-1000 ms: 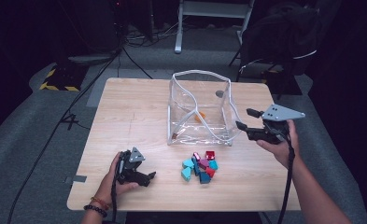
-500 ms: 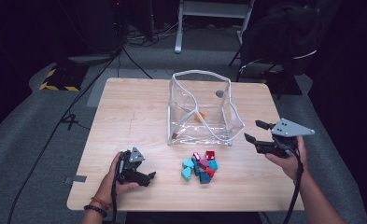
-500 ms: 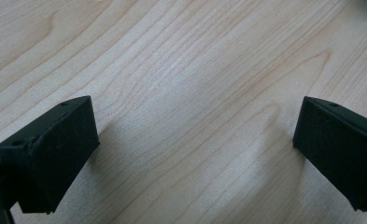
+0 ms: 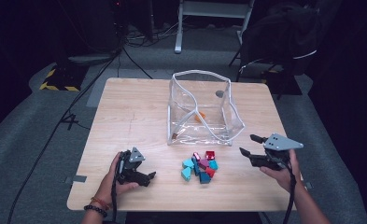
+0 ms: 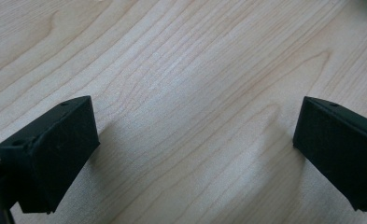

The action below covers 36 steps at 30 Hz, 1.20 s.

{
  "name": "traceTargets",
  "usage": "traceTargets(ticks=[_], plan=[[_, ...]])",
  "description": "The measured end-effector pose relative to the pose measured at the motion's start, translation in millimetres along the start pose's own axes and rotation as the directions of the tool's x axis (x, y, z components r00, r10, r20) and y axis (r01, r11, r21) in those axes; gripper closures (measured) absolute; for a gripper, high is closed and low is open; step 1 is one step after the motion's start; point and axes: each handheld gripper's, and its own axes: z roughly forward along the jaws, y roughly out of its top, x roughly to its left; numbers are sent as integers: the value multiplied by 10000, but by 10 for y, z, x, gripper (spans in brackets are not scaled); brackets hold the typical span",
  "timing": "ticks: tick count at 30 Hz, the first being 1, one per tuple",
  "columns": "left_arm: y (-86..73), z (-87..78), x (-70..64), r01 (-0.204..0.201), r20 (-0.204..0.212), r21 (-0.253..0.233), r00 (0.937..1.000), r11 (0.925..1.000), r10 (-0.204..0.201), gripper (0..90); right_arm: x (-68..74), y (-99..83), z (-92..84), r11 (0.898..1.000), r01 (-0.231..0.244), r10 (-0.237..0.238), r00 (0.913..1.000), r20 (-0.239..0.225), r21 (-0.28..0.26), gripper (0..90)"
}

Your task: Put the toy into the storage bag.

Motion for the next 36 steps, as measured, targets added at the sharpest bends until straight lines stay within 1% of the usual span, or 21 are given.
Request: traceTargets(ticks=[3, 4, 7, 10, 11, 12, 13, 15, 16, 18, 20, 21, 22, 23, 25, 26, 27, 28, 29, 32, 36], plan=[[0, 0, 0, 0, -4, 0, 10000, 10000, 0, 3, 95, -88, 107, 9998, 65, -60, 9996, -266, 189, 357], [0, 0, 0, 1, -5, -1, 10000, 10000, -1, 3, 95, -88, 107, 9998, 65, -60, 9996, -266, 189, 357], [0, 0, -1, 7, -1, 2, 10000, 10000, -7, 3, 199, -158, 201, 9991, 81, -55, 9981, -609, 428, 355], [-1, 0, -1, 6, -4, 2, 10000, 10000, -6, 3, 254, -187, 246, 9988, 88, -48, 9966, -817, 490, 352], [-1, -2, -3, 28, -16, 5, 10000, 10000, -28, 4, 316, -216, 298, 9985, 123, -66, 9945, -1042, 541, 354], [-2, -2, -4, 33, -26, 5, 10000, 10000, -33, 4, 316, -216, 298, 9985, 123, -66, 9945, -1042, 541, 354], [-1, -3, -3, 8, -47, 10, 10000, 10000, -8, 4, 389, -240, 366, 9970, 236, -142, 9920, -1253, 740, 356], [-2, -3, -4, 23, -60, 8, 10000, 10000, -23, 4, 464, -262, 428, 9956, 383, -254, 9886, -1481, 852, 360], [-2, -3, -4, 23, -60, 8, 10000, 10000, -23, 4, 464, -262, 428, 9956, 383, -254, 9886, -1481, 852, 360], [-2, -3, -5, 32, -68, 6, 10000, 10000, -32, 4, 555, -298, 505, 9943, 491, -316, 9835, -1781, 943, 367], [-2, -4, -6, 34, -79, 4, 10000, 10000, -34, 5, 579, -309, 518, 9941, 524, -343, 9825, -1833, 946, 372], [-2, -4, -6, 33, -77, 16, 10000, 10000, -33, 5, 600, -321, 523, 9945, 509, -326, 9807, -1926, 913, 380], [-2, -4, -6, 32, -78, 3, 10000, 10000, -32, 5, 635, -341, 524, 9955, 445, -257, 9766, -2136, 834, 418], [-2, -4, -6, 32, -78, 3, 10000, 10000, -32, 5, 635, -341, 524, 9955, 445, -257, 9766, -2136, 834, 418], [-3, -4, -6, 34, -74, 4, 10000, 10000, -34, 5, 699, -352, 522, 9957, 583, -407, 9734, -2255, 720, 481], [-3, -4, -7, 39, -78, 4, 10000, 10000, -39, 5, 699, -352, 522, 9957, 583, -407, 9734, -2255, 720, 481], [-3, -4, -7, 37, -77, 4, 10000, 10000, -37, 5, 733, -353, 528, 9965, 534, -355, 9666, -2537, 639, 506], [-3, -4, -7, 37, -77, 4, 10000, 10000, -37, 5, 733, -353, 528, 9965, 534, -355, 9666, -2537, 639, 506], [-3, -4, -6, 36, -76, 4, 10000, 10000, -36, 5, 751, -355, 536, 9963, 566, -375, 9631, -2665, 647, 506], [-3, -4, -6, 36, -77, 6, 10000, 10000, -36, 5, 802, -373, 584, 9949, 676, -443, 9597, -2774, 751, 524], [-3, -4, -6, 35, -78, 7, 10000, 10000, -35, 5, 868, -403, 665, 9918, 901, -606, 9556, -2885, 901, 577]])
